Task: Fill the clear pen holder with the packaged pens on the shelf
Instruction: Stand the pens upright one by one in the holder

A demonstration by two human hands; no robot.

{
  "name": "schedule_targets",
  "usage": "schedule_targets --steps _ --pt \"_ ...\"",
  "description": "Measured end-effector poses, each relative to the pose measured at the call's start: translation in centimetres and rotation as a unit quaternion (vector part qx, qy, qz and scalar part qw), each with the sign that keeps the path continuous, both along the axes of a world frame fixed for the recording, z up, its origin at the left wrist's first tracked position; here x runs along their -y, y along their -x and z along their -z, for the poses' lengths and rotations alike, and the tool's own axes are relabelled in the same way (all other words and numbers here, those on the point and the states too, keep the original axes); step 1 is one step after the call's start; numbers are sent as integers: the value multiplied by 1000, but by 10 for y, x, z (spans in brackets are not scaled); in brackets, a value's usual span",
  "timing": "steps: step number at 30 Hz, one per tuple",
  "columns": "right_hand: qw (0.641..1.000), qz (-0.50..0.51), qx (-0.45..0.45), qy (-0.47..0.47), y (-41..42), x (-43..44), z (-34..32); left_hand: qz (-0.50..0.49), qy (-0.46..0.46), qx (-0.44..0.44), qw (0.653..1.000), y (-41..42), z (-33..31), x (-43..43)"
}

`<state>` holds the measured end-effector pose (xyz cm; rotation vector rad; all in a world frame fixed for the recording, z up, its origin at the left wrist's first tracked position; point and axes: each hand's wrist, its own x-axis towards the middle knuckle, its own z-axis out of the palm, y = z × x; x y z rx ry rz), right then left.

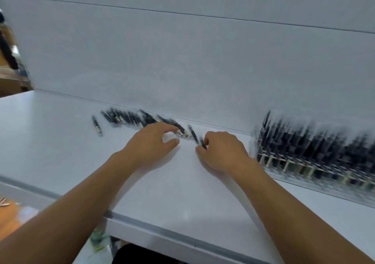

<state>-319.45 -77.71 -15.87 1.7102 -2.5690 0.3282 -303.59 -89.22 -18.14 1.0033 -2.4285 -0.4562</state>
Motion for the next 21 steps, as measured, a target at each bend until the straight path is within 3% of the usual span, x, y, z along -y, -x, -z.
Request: schedule_targets --steps 4,10,18,21 --pt "999 22 41 -5 10 8 10 42 -8 58 997 12 3 11" --pt "984 34 170 33 24 11 16 76 3 134 988 37 7 14" --pt "946 38 299 122 29 7 18 125 -26 96 987 12 6 -6" --pt "935 37 320 151 31 7 21 121 -60 44 990 10 1 -10"
